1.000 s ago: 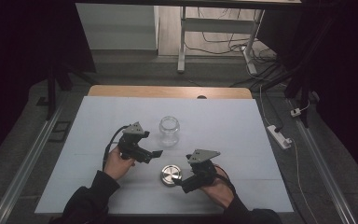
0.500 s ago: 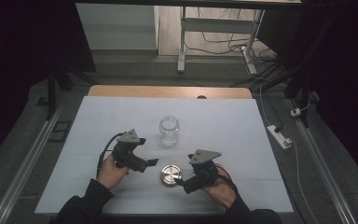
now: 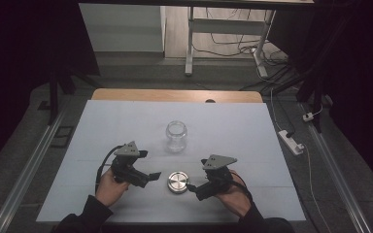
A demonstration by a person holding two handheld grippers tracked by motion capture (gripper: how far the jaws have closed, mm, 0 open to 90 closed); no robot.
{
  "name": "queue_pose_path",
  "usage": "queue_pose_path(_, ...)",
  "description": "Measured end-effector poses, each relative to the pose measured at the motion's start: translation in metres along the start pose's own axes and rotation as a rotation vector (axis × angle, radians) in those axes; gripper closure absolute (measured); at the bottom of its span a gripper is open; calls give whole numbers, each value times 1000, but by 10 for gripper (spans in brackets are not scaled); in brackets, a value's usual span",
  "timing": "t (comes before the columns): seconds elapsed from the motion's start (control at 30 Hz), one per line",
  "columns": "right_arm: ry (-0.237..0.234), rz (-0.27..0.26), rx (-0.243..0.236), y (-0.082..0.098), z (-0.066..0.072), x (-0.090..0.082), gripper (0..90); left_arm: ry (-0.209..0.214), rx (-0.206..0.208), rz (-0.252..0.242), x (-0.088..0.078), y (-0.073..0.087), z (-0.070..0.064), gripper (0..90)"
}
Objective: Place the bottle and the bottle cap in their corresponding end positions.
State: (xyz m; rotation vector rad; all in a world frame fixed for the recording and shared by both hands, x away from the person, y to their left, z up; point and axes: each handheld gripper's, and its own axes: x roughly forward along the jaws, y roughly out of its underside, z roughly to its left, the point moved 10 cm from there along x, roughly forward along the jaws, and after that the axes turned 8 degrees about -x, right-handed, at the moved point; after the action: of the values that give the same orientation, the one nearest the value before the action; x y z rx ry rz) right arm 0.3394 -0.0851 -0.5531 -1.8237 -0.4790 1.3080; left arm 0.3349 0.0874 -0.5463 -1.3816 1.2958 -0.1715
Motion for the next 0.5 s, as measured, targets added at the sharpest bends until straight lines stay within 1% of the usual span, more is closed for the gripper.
queue_pose_path(0.27,15,6,13,3,-3,-10,0,-16,-16,-11,-13,10,-2,0)
queue_pose_path(0.5,29,4,17,6,-6,-19,0,-43,-26,-8,-22,19,-1,0)
